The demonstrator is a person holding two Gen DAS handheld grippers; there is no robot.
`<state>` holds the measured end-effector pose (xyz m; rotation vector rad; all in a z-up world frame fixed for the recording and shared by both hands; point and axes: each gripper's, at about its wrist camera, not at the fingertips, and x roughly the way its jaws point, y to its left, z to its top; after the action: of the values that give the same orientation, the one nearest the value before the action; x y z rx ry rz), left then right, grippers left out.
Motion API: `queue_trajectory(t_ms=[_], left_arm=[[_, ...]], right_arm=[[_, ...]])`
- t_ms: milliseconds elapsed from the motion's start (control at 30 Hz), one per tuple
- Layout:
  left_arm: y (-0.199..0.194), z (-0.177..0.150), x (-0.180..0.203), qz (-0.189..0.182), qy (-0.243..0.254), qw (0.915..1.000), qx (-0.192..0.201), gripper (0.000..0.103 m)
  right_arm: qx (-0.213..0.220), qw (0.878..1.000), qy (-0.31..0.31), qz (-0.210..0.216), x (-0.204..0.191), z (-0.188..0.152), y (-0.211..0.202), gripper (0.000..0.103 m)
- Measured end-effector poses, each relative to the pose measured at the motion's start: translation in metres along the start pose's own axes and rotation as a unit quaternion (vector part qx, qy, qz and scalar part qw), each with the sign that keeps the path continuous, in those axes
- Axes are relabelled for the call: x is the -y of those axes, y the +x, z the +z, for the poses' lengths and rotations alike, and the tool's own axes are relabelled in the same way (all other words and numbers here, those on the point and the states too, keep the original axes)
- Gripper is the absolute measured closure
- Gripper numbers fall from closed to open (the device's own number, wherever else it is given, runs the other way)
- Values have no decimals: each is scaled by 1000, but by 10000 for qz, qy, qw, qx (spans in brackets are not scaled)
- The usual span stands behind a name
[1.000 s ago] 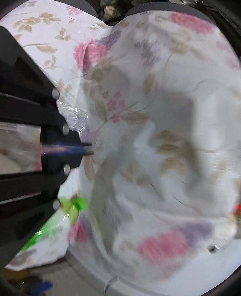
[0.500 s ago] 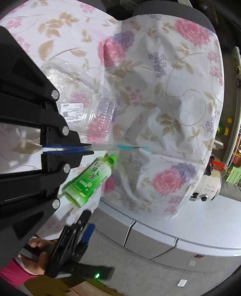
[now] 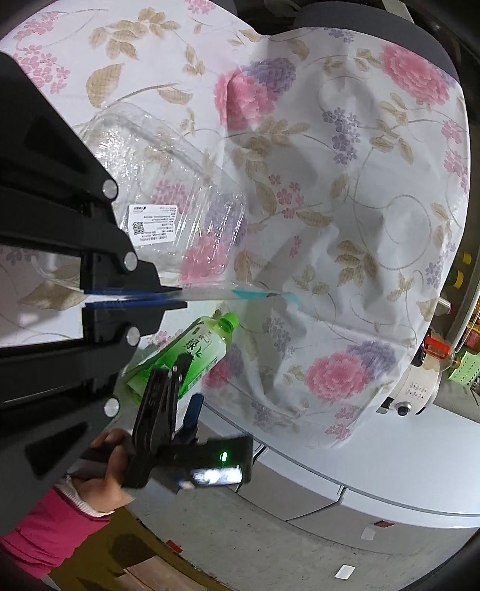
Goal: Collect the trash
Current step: 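Grasp the green tea bottle with the right gripper while the left holds the bottle, then carry both bottles to the bin and open both grippers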
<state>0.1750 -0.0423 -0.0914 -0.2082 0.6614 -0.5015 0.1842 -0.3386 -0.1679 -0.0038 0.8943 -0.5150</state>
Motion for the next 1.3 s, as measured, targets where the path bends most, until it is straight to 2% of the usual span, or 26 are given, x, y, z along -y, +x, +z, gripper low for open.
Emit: queue_trajectory(t_ms=[100,233,267,400,500,600,833,967,1167,1300], left_arm=[[4,1,-3,-14,-26,10000,-3,103],[7,1,-6,-39,-81,10000,-31,103],[7,1,-6,-45,-90,9999,-40,103],[2,-1,-4,-65,-75,10000,2,103],[-7,-3,2,-107,-46,9999,60,103],[-17,-7,13,-190,-7,9998,108,103],[-35,-29,56,-729,240,9970,17,103],[-39,-47,89,-1052,508,9931,-97,103],[-43,-71,147,-1633,969,9816,-214,103],[-45,-88,186,-1923,1312,9721,-272,103]], right_arm=[[-239,9994,-189,-180,-6,4,16,27],[-319,9983,-246,-411,-9,6,22,46],[-298,9984,-217,-421,-9,6,21,47],[84,9998,119,-160,0,2,-9,48],[498,9972,512,218,14,-7,-53,48],[782,9935,714,426,22,-20,-93,48],[1272,9847,1134,376,32,-75,-177,48],[1303,9809,1424,226,44,-115,-208,48],[1325,9733,1833,-383,74,-171,-246,48],[1501,9619,2135,-816,94,-206,-273,48]])
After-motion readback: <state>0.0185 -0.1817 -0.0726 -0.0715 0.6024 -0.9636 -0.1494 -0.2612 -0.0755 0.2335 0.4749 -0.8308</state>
